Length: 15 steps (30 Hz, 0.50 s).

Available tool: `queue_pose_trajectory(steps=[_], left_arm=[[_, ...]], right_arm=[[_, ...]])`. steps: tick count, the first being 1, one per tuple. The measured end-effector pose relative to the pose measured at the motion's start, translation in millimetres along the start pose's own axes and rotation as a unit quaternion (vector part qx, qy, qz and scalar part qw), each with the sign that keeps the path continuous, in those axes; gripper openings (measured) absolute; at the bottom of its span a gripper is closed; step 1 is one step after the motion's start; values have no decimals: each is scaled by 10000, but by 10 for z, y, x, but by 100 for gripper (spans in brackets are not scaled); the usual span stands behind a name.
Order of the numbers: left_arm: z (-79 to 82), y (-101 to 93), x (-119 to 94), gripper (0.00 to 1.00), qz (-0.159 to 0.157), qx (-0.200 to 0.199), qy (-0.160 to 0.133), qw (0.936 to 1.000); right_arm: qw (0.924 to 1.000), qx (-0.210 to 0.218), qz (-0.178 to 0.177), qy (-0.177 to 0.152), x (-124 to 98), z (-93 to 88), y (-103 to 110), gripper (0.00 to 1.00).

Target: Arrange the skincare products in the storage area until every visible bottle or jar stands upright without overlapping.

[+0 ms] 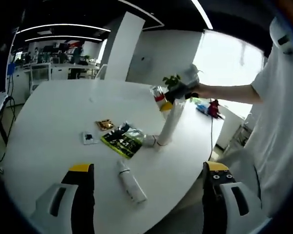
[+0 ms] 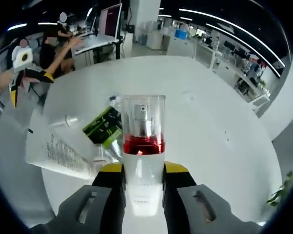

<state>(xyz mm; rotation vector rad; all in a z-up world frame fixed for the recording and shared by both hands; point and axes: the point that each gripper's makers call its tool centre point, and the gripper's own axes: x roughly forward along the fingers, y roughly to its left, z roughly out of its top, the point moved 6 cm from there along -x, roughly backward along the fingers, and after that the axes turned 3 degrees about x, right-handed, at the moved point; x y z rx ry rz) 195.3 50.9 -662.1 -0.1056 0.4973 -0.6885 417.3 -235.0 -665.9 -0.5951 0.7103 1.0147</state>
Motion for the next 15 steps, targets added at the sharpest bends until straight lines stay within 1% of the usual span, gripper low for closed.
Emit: queue_pose_trajectory(steps=[2, 5, 6, 7, 8, 10, 14, 15], left_arm=[[21, 8, -5, 85, 31, 106, -65, 9999], [51, 35, -16, 89, 52, -17, -183, 9998], [73, 45, -14, 91, 112, -1, -297, 9995], [66, 24, -17, 90, 40, -32, -266, 9996], [75, 19, -8, 90, 44, -50, -283, 9996], [79, 8, 4, 95, 22, -120, -307, 9995], [82, 26, 5, 94, 14, -97, -359, 9993], [91, 4, 9, 94, 0, -64, -371, 9993]], right_arm=[[9999, 55, -81, -64, -89, 8, 4, 27], [9995, 164, -214, -180, -187, -18, 28, 27], [9991, 204, -286, -217, -265, -17, 35, 27], [9989, 216, -337, -250, -316, -16, 43, 27], [9987, 222, -368, -269, -334, -25, 55, 27], [9978, 310, -471, -348, -417, -41, 84, 27], [9960, 414, -668, -433, -581, -86, 145, 27], [9953, 454, -736, -444, -639, -101, 184, 27]])
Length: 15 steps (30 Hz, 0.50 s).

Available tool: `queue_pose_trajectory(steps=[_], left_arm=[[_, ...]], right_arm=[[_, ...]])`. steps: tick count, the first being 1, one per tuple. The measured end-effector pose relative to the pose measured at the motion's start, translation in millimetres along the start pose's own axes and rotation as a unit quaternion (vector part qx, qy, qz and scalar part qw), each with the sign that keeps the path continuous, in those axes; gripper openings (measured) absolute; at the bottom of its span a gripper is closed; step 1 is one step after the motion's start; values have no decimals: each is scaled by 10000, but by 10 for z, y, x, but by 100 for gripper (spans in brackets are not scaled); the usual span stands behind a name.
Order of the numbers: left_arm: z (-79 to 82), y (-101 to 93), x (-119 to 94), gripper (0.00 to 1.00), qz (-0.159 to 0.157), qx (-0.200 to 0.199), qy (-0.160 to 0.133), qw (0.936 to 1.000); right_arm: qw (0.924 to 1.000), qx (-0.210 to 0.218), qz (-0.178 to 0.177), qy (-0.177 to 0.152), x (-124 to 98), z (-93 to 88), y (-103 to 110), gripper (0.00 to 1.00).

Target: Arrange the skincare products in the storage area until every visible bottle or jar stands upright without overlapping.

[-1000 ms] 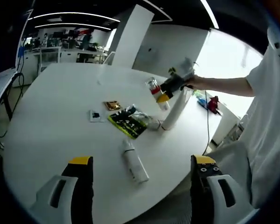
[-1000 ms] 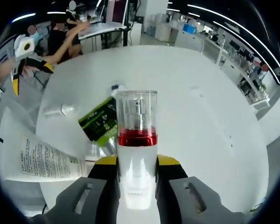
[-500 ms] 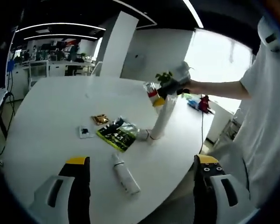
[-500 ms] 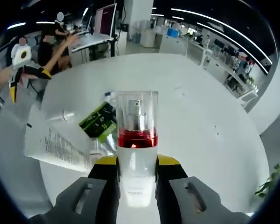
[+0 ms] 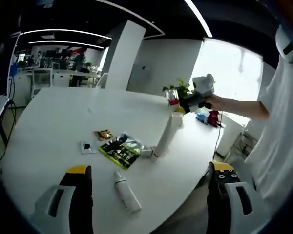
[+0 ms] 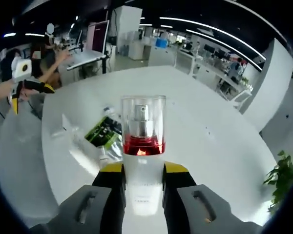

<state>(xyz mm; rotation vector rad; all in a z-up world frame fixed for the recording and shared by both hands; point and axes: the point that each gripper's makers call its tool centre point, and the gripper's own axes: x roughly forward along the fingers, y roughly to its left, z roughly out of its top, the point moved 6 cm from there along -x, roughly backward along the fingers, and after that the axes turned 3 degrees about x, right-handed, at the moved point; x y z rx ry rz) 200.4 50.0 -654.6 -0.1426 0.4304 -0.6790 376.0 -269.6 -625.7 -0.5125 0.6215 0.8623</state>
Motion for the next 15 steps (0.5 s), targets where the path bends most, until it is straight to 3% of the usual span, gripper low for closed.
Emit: queue_pose_trajectory(steps=[7, 15], left_arm=[[23, -87, 61, 89, -177, 65, 44, 9998], [224, -289, 140, 88, -631, 121, -61, 9979]], right_arm=[[9989, 323, -334, -70, -278, -122, 141, 27], [9922, 886, -843, -222, -636, -160, 492, 27]])
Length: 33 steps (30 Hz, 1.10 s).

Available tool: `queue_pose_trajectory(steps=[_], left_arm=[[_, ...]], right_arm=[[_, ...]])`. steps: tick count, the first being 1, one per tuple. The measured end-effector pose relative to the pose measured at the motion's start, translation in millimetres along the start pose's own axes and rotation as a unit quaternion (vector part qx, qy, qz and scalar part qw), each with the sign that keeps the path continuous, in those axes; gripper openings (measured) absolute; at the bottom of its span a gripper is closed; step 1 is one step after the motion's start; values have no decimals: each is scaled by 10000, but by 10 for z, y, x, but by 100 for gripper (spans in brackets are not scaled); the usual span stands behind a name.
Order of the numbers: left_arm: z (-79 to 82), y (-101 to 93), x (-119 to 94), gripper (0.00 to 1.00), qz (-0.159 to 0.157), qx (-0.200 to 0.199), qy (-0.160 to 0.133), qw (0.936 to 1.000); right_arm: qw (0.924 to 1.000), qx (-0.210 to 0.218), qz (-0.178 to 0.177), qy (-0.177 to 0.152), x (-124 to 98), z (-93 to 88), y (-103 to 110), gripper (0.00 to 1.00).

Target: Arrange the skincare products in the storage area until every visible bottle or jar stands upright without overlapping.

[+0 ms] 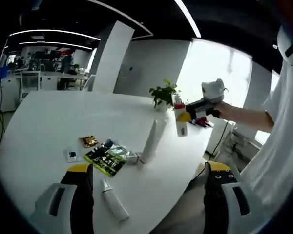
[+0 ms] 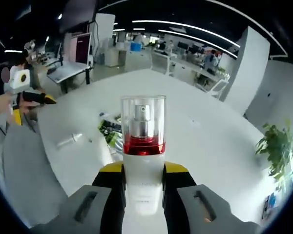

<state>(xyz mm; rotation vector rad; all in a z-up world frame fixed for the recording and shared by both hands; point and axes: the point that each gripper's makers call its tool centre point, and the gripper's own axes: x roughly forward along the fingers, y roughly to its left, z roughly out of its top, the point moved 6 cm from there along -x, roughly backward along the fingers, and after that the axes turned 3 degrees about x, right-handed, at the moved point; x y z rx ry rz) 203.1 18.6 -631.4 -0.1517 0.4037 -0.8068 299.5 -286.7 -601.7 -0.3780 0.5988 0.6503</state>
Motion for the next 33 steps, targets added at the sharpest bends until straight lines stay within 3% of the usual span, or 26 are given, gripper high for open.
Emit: queue_pose_trajectory(steps=[7, 14, 17, 22, 27, 33], left_arm=[[143, -37, -28, 85, -160, -68, -195, 9997], [221, -38, -171, 83, -101, -98, -395, 9991], [275, -105, -236, 82, -281, -129, -550, 9980], [298, -230, -274, 81, -535, 11, -538, 9971], [374, -376, -310, 80, -800, -154, -689, 9943], [410, -361, -279, 77, -822, -195, -788, 9933]], right_arm=[[9988, 273, -203, -340, -215, 125, 435, 27], [9965, 538, -145, -618, -245, 198, 917, 27], [9969, 454, -112, -628, -230, 216, 1116, 27], [9968, 160, -166, -770, -217, 325, 1468, 27], [9956, -57, -155, -917, -195, 439, 1743, 27], [9944, -107, -166, -1037, -131, 499, 1935, 27]])
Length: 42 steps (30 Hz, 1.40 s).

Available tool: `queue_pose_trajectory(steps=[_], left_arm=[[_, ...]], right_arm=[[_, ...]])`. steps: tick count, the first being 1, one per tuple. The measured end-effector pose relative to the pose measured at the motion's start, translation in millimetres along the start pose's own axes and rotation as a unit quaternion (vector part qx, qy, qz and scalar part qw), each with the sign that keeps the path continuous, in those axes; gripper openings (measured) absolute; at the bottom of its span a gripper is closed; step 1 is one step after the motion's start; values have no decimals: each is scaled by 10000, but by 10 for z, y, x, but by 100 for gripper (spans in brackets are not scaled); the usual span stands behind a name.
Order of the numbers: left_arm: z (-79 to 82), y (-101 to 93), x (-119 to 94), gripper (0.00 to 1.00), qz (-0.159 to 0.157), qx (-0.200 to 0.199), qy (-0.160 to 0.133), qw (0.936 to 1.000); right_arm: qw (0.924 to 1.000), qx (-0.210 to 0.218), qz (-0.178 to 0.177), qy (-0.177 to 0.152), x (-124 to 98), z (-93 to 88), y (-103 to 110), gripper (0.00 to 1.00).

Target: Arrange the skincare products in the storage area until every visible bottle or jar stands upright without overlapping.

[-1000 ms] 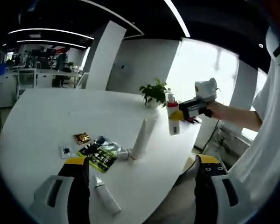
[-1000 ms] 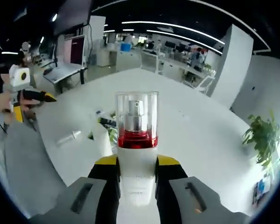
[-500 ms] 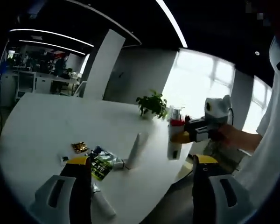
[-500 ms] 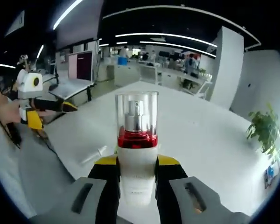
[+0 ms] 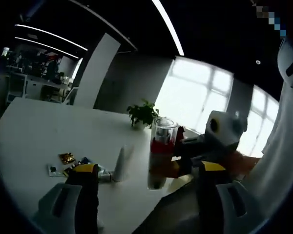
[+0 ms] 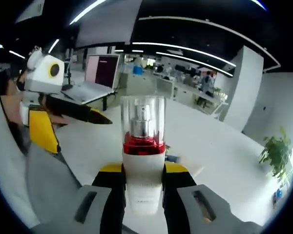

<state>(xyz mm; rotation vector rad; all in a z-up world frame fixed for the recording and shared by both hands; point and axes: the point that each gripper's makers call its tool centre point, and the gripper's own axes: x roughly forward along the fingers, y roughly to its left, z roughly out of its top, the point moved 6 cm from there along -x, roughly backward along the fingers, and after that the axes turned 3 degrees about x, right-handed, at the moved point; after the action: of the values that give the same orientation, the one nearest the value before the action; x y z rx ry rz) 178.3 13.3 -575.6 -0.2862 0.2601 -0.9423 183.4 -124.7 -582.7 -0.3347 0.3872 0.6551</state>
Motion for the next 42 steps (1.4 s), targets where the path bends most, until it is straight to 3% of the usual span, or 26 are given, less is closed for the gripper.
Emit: queue_pose_trajectory(steps=[7, 12, 16, 20, 22, 24, 35, 38, 42], left_arm=[[49, 5, 92, 67, 103, -102, -157, 9998], [27, -113, 154, 58, 151, -71, -154, 9997], [-34, -147, 215, 50, 336, 94, 75, 9994], [20, -201, 241, 36, 428, 383, 3, 9983], [7, -221, 255, 30, 452, 523, 159, 9975], [-32, -228, 270, 28, 534, 648, 343, 9959], [-53, -289, 338, 26, 667, 873, 410, 9931], [-45, -296, 343, 23, 588, 435, 371, 9966], [0, -260, 312, 23, 492, 398, 491, 9968]], right_arm=[[9999, -140, 35, 30, 69, -29, 157, 27], [9997, -163, 171, 31, 143, -59, 255, 27], [9992, -283, 278, -4, 145, -36, 303, 27], [9987, -400, 314, -2, 155, -40, 326, 27], [9987, -402, 326, 1, 151, -42, 330, 27], [9985, -423, 343, 6, 149, -51, 329, 27], [9990, -389, 221, 79, 99, -84, 293, 27], [9994, -279, 216, 44, 90, -68, 290, 27], [9994, -158, 312, -23, 89, -53, 306, 28]])
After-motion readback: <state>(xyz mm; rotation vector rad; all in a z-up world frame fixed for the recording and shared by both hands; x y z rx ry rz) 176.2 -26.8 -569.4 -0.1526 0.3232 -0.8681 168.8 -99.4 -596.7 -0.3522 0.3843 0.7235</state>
